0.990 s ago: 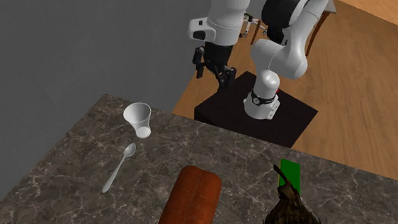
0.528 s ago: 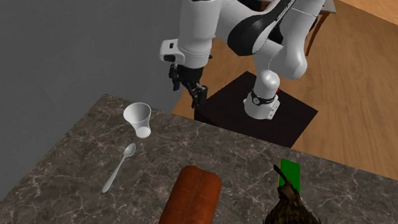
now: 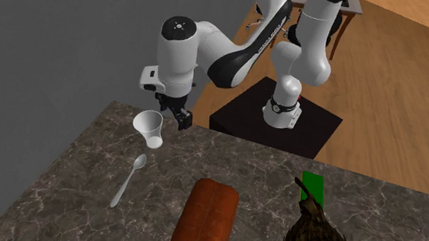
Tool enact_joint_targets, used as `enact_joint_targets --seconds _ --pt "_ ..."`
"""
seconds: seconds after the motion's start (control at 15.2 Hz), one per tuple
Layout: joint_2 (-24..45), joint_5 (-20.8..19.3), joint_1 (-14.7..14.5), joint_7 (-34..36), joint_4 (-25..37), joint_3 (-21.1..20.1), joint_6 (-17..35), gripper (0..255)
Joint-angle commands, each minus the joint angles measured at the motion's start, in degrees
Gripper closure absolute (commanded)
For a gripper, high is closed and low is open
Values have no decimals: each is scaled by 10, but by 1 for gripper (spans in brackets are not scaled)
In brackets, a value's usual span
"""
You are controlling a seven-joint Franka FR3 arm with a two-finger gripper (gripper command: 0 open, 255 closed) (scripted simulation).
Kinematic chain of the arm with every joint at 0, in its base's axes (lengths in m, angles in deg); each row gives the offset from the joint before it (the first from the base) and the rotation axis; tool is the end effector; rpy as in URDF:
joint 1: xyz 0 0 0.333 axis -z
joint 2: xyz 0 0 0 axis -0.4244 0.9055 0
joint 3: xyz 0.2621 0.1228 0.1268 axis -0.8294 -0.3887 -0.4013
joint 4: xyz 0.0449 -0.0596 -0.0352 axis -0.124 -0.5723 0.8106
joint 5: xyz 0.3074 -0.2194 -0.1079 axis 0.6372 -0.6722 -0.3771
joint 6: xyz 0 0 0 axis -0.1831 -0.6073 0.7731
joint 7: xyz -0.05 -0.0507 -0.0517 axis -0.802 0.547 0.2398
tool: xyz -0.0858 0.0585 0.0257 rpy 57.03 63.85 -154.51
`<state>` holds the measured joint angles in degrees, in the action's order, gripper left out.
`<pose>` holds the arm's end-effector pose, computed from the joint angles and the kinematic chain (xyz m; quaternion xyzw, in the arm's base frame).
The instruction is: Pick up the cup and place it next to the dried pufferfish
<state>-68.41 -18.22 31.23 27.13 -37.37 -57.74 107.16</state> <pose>0.5299 -0.1107 0.4384 0.9945 -0.0040 0.0116 0.1043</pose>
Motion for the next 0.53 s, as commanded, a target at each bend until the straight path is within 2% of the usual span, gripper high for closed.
enact_joint_targets --seconds 0.0,0.2,0.46 --pt "41 -11 4 0 28 3 12 0" --pt "105 -24 10 -4 78 10 24 0" --pt "122 -27 13 -3 74 13 45 0"
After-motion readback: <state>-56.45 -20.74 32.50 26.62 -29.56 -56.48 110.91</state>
